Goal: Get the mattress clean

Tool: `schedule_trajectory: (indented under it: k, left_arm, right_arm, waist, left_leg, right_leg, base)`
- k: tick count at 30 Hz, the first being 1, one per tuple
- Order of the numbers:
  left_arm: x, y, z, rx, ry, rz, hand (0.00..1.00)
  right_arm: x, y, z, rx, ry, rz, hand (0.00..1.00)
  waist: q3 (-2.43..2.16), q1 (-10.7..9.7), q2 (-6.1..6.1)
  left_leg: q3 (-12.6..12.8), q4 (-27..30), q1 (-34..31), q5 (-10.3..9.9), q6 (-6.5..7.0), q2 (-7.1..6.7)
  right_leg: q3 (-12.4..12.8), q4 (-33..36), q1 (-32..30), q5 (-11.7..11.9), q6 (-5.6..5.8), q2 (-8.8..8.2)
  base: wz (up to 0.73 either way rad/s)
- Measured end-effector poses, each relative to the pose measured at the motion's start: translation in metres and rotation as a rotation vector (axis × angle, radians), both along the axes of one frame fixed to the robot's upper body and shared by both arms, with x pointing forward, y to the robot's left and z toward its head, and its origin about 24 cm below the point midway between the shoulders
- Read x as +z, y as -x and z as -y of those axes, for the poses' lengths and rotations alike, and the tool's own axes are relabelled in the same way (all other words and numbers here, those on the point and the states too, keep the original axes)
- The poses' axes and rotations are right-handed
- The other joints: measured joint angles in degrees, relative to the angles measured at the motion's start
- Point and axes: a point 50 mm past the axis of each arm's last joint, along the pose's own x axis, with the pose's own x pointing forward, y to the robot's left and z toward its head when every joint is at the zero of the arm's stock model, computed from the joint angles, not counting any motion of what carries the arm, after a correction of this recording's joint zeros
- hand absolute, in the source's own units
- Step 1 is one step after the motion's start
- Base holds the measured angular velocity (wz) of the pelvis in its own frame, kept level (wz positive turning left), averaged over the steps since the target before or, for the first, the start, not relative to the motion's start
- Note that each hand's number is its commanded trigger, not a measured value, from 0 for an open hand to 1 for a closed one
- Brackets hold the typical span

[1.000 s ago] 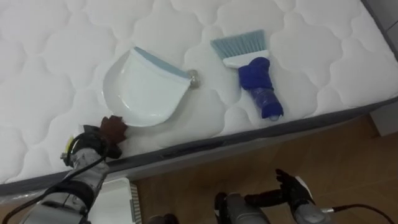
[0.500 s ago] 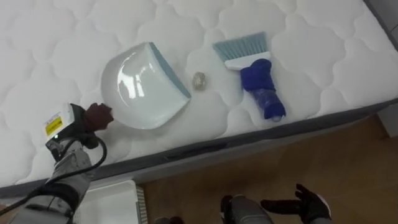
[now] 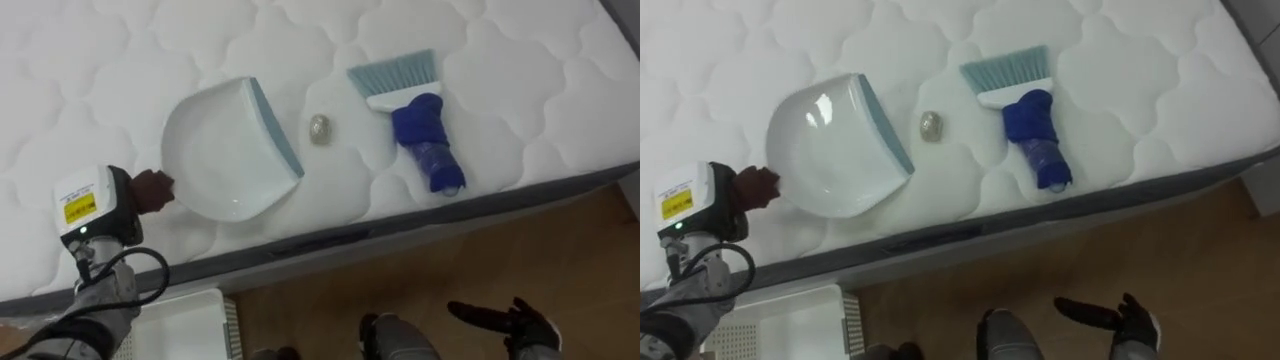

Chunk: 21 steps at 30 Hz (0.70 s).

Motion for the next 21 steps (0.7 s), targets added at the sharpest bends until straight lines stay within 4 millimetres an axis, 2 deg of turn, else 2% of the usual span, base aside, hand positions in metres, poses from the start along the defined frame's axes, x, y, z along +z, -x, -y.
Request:
schedule_trajectory:
  k: [5,10,14,19,21]
  left_arm:
    - [0.002,0.000,-0.003,-0.018,-0.026,-0.004,1.00]
    - [-0.004,0.006,0.001,-0.042,-0.031,-0.018,1.00]
    - [-0.009,0.010,0.001,-0.020,-0.001,-0.046,1.00]
    - [-0.015,0.011,0.008,-0.025,0.041,-0.093,1.00]
    - [-0.018,0.011,0.009,-0.016,0.068,-0.111,1.00]
  right_arm:
    - [0.016,-0.024,0.005,-0.052,0.042,0.080,0.00]
    - [0.039,-0.048,0.009,-0.043,0.164,0.174,0.00]
    - [0.057,-0.063,0.006,0.065,0.337,0.226,0.00]
    - [0.081,-0.084,-0.001,0.178,0.530,0.313,0.00]
    - [0.090,-0.091,-0.010,0.242,0.603,0.352,0.00]
  waist:
    - [-0.04,-0.3,-0.01]
    - [-0.16,0.0,-0.23]
    - [-0.53,0.2,-0.82]
    - [-0.52,1.0,-1.04]
    - [-0.46,1.7,-1.33]
  left_leg:
    - [0.1,-0.4,0.0,0.0,0.03,0.07]
    - [1.0,-1.5,0.8,0.1,0.16,-0.21]
    - [1.7,-2.2,1.5,0.1,0.20,-0.17]
    - [2.0,-2.3,2.0,0.1,0.23,-0.23]
    - [2.4,-2.3,2.1,0.1,0.23,-0.01]
  right_leg:
    - [0.1,-0.7,-0.1,0.4,0.02,0.16]
    - [0.9,-0.9,-0.1,0.5,0.19,0.03]
    - [1.3,-0.9,0.0,0.5,0.21,-0.02]
    - [1.8,-0.8,0.2,0.5,0.23,0.04]
    - [2.0,-0.8,0.1,0.5,0.22,0.18]
  base:
    - [-0.04]
    - [-0.06]
    - [-0.07]
    - [-0.04]
    - [-0.08]
